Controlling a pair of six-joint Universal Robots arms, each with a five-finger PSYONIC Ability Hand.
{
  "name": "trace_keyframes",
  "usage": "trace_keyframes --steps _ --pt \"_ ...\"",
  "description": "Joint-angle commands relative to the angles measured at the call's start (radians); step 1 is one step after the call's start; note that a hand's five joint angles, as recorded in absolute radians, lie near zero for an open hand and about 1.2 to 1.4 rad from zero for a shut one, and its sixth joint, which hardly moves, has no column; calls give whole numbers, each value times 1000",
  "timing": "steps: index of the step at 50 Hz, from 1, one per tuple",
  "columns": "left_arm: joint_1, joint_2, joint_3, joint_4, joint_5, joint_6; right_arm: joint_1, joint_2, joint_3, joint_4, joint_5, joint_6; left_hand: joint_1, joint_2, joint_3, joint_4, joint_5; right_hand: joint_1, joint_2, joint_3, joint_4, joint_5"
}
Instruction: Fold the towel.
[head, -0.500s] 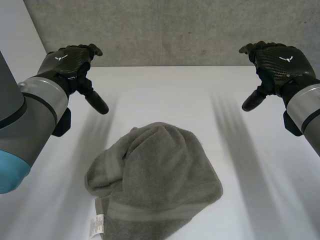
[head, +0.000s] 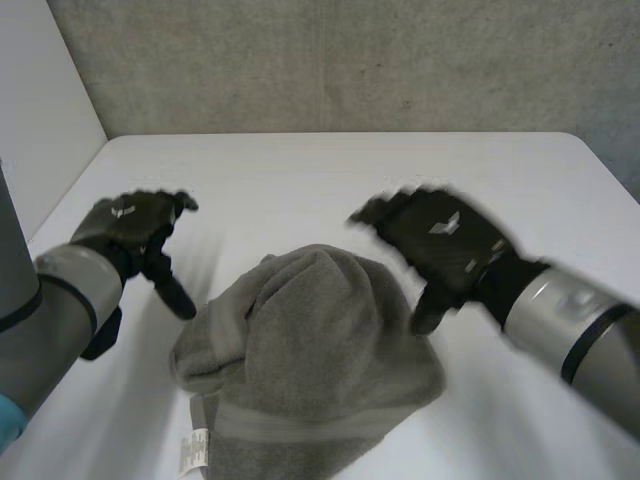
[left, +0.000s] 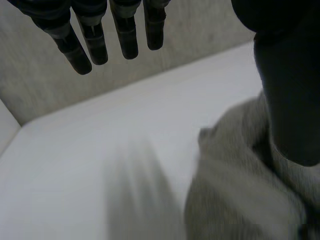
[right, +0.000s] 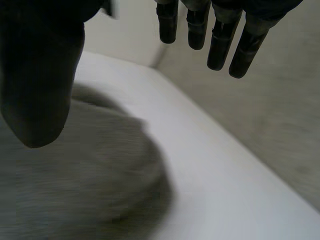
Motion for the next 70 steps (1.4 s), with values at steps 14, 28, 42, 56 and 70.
trace_keyframes --steps 14,28,42,56,70 --pt "25 -196 -186 256 87 29 277 369 16 -207 -116 -51 -29 -30 -12 -35 -165 -9 -75 -68 -79 -59" --pt "5 -270 -135 279 20 96 285 484 -93 -223 -9 -56 881 880 898 874 744 1213 1146 1154 1143 1163" --pt "-28 -173 -121 276 -16 90 -148 240 -30 -198 79 -134 1110 1109 1127 1104 974 1213 1146 1154 1143 1163" --pt "-97 -231 -14 276 -16 77 -314 295 -102 -144 -48 -154 1107 1106 1124 1101 971 1213 1146 1154 1143 1163" --pt "-31 -519 292 253 -8 87 -355 514 -332 -143 61 -140 1090 1089 1107 1083 953 1213 1146 1154 1143 1163"
